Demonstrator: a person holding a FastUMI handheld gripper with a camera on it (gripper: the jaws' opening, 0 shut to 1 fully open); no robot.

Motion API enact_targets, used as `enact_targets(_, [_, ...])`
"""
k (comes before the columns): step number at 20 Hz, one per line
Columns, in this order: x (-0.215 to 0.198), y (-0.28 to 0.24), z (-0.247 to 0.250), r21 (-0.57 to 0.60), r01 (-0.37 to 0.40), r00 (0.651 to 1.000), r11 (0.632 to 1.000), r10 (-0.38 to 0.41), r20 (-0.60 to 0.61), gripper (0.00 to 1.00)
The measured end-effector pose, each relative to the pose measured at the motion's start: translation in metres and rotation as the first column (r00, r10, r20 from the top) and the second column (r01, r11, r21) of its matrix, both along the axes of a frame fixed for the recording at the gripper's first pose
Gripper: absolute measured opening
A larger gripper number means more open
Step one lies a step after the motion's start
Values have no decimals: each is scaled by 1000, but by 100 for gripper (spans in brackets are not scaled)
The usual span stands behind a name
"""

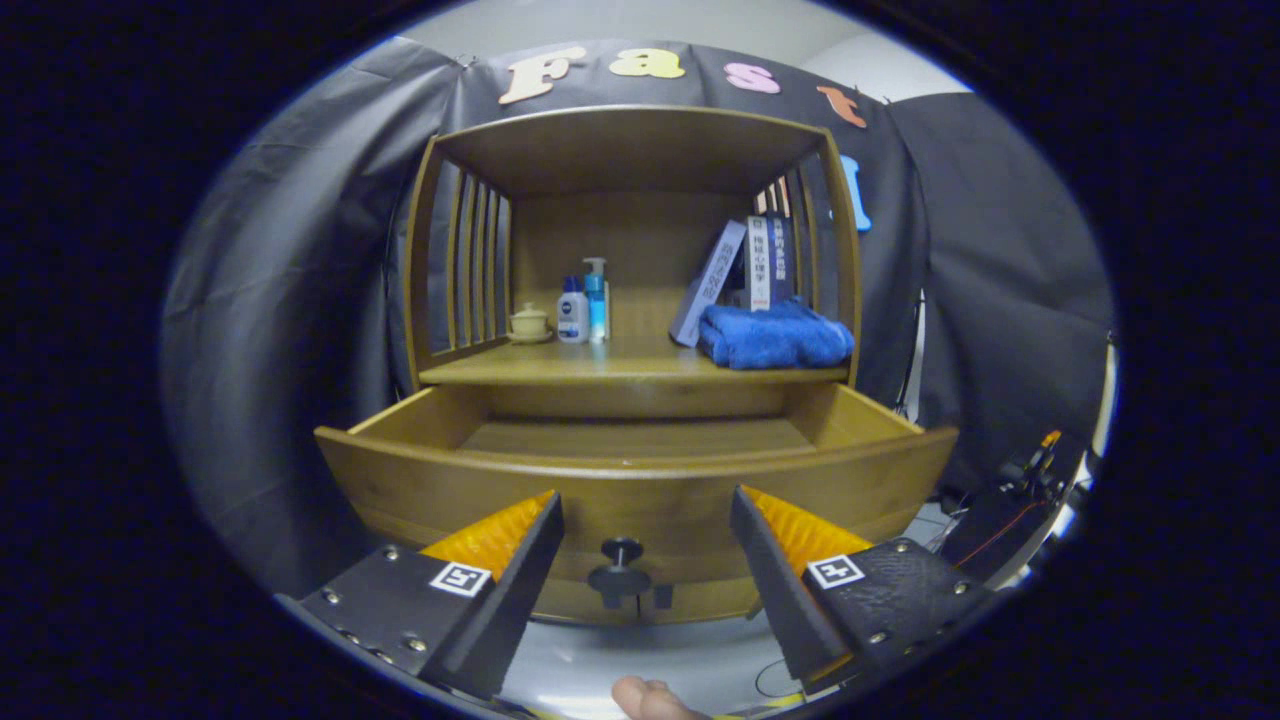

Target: Pull open the drawer, take out the items inside it, and place them on the countertop above the cabinet.

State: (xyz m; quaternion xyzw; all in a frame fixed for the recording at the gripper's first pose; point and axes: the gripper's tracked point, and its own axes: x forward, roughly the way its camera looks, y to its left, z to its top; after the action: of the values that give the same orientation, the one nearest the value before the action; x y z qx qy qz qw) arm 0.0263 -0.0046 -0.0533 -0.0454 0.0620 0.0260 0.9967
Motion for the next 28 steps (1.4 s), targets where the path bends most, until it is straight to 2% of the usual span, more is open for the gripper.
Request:
enact_targets(5, [36, 2, 33, 7, 35, 988, 999, -34, -153, 99])
enact_targets(8, [73, 8, 23, 17, 34, 953, 999, -28, -300, 99])
enact_targets(12, [112, 9, -3, -31, 52, 878, 998, -60, -475, 100])
enact_targets(15, [121, 16, -33, -44, 46, 804, 998, -63, -591, 100])
enact_targets(18, [128, 14, -63, -17, 104, 714, 994, -86, -695, 100])
enact_targets(22, [146, 4, -86, -26, 179, 638, 984, -136, -758, 96])
enact_targets(24, [150, 7, -95, -2, 209, 598, 978, -130, -791, 79])
enact_targets(25, [152, 13, -96, 28, 219, 591, 975, -110, -799, 71])
enact_targets(27, [155, 20, -100, 54, 227, 577, 973, -89, -812, 71])
enact_targets(28, [156, 15, -102, 28, 239, 568, 971, -116, -815, 71])
